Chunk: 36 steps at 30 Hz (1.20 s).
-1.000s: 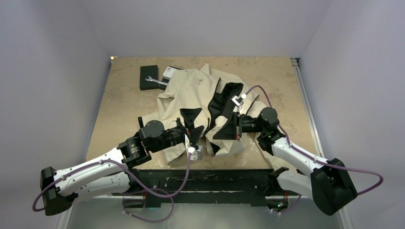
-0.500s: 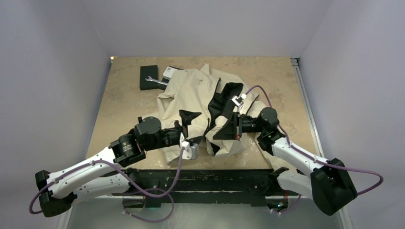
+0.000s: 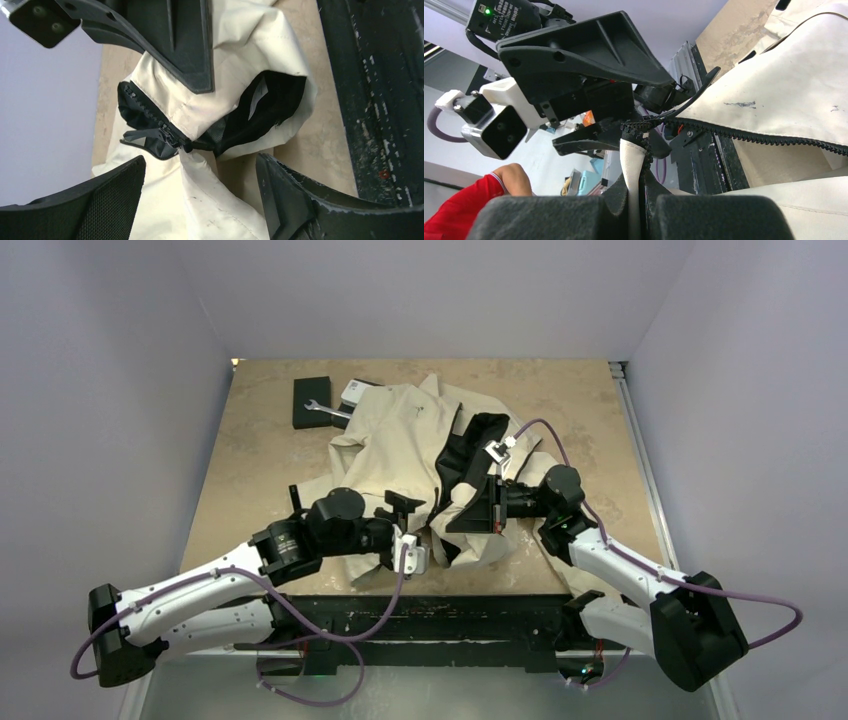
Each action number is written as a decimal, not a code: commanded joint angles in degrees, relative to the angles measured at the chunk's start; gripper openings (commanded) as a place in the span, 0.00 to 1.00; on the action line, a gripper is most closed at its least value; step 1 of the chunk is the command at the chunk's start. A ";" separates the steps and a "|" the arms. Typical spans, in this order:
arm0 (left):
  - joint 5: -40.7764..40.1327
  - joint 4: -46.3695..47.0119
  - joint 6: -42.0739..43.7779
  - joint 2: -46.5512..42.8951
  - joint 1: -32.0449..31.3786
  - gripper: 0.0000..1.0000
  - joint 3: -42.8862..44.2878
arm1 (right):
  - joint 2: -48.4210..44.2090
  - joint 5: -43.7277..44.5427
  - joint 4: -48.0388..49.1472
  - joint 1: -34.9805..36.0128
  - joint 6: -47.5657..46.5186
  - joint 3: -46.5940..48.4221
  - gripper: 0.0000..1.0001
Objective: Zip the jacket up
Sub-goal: Zip the zipper on the jacket.
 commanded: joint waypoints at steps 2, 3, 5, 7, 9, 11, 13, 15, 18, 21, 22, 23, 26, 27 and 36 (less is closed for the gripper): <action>-5.98 3.17 0.33 1.20 -0.06 0.75 -0.52 | -1.19 -1.08 1.85 0.16 -0.64 2.22 0.00; -6.61 3.74 0.29 1.38 -0.13 0.72 -0.58 | -1.13 -1.01 1.95 0.10 -0.61 2.14 0.00; -6.97 4.19 0.39 1.53 -0.38 0.67 -0.75 | -0.89 -0.92 2.27 0.14 -0.53 2.13 0.00; -7.13 4.28 0.18 1.64 -0.59 0.60 -0.62 | -0.69 -0.79 2.71 0.09 -0.28 2.00 0.00; -7.13 4.26 0.01 1.54 -0.74 0.48 -0.66 | -0.57 -0.58 3.15 0.15 -0.04 1.74 0.00; -6.99 4.28 -0.16 1.45 -0.79 0.36 -0.67 | -0.39 -0.40 3.91 0.11 0.38 1.34 0.00; -7.01 4.36 -0.02 1.36 -0.79 0.26 -0.76 | 0.03 -0.39 5.38 0.12 1.09 0.84 0.00; -6.64 4.22 -0.01 1.29 -0.79 0.20 -0.47 | 0.27 -0.39 6.51 0.11 1.72 0.57 0.00; -6.37 3.68 0.68 1.12 -0.88 0.07 -0.16 | 0.32 -0.30 6.91 0.14 1.77 0.39 0.00; -6.01 3.51 1.64 0.40 -0.90 0.00 -0.13 | 0.73 -0.38 7.52 0.16 1.92 -0.55 0.00; -5.98 3.74 2.09 0.01 -0.92 0.00 -0.27 | 0.93 -0.36 8.25 0.16 2.32 -1.11 0.00; -5.97 4.28 2.75 -0.58 -0.96 0.00 -0.57 | 1.25 -0.31 9.53 0.08 2.90 -1.71 0.00; -6.19 7.93 6.90 -3.39 -1.36 0.00 -2.96 | 2.55 -0.60 14.52 0.13 5.63 -3.61 0.00; -6.04 9.37 8.54 -4.50 -1.54 0.00 -4.12 | 2.82 -0.62 15.81 0.13 6.44 -4.05 0.00; -2.10 16.22 27.20 -9.20 -1.84 0.00 -12.79 | 3.31 0.36 25.27 0.14 12.52 -6.18 0.00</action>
